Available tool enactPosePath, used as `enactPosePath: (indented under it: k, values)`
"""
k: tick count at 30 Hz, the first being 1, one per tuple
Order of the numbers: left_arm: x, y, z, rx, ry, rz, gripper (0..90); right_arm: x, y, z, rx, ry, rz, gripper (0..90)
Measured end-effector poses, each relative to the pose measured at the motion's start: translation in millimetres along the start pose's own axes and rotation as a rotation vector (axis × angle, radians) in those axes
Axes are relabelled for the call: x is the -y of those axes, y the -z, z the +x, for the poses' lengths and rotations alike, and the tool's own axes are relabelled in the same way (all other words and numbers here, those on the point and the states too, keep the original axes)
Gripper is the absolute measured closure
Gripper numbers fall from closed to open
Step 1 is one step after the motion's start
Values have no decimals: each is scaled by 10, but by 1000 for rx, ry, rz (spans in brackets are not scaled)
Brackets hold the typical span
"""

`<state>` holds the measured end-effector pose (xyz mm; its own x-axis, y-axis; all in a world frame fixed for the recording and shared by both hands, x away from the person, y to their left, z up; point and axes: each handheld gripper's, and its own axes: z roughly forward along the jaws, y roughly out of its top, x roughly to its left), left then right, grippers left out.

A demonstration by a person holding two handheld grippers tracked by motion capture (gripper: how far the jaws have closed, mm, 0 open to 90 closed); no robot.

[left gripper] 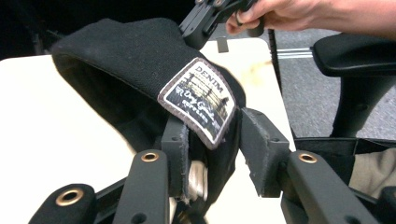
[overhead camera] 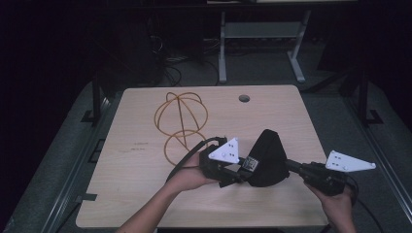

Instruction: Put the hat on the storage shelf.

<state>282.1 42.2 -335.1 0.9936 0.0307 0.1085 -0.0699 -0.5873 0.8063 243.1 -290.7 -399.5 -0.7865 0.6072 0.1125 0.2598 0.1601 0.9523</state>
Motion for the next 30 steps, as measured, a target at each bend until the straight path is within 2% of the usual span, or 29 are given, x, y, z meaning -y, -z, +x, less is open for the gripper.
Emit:
enactPosePath:
  k: [4,10,15,18,22,23,25,26,30]
  values:
    - [65,78,-18,-20,13,-11,601,-57,18,-11,3,1,0,892]
    - [151,212,-79,-52,21,-35,553,-249,40,-13,12,14,-2,893]
    - [298,304,-143,-64,37,-50,530,-412,63,-43,18,19,-5,894]
    - [409,318,-188,-72,48,-52,518,-493,69,-60,17,26,-5,896]
    - [556,306,-221,-62,78,-46,518,-562,53,-76,13,29,8,897]
    - [588,301,-228,-61,80,-38,518,-579,50,-71,29,29,20,898]
    - [640,293,-238,-60,85,-32,517,-610,34,-77,24,27,29,898]
    - [676,292,-244,-60,90,-32,517,-630,24,-74,41,32,36,898]
    - [772,295,-274,-66,99,-29,509,-745,6,-86,42,40,38,898]
